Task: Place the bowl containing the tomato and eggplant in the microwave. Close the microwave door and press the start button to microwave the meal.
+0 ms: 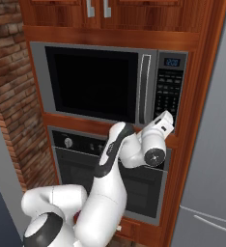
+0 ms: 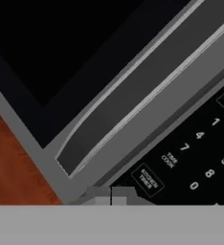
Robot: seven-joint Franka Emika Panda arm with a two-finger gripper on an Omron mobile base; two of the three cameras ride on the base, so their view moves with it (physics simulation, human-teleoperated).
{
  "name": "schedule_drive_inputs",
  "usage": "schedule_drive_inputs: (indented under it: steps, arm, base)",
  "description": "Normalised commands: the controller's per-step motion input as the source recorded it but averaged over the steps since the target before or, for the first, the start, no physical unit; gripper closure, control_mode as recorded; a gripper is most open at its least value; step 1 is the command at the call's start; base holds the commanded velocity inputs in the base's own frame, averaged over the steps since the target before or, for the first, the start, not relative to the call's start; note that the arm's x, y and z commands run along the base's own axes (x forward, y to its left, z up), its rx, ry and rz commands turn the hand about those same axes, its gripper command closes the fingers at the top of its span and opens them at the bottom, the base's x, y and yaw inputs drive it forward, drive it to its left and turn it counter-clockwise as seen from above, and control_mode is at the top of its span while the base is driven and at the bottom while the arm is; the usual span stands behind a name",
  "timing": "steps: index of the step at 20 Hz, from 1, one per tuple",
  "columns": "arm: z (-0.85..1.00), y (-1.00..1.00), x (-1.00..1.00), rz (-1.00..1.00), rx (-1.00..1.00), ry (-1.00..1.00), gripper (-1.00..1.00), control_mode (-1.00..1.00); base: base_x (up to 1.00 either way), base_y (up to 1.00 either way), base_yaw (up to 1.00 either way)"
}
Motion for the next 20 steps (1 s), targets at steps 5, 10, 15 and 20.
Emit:
schedule_drive_inputs:
  steps: [5,10,15,20]
  arm:
    - [-0.13,-0.15,0.29,0.0,0.02,0.0,1.0,-1.0]
    - [-0.13,-0.15,0.3,0.0,0.02,0.0,1.0,-1.0]
    - [-0.14,-0.15,0.31,0.0,0.02,0.0,1.0,-1.0]
    - [-0.14,-0.12,0.3,0.0,0.02,0.0,1.0,-1.0]
  base:
    - [0.0,0.0,0.0]
    - [0.0,0.0,0.0]
    - [0.0,0.0,0.0]
    - [0.0,0.0,0.0]
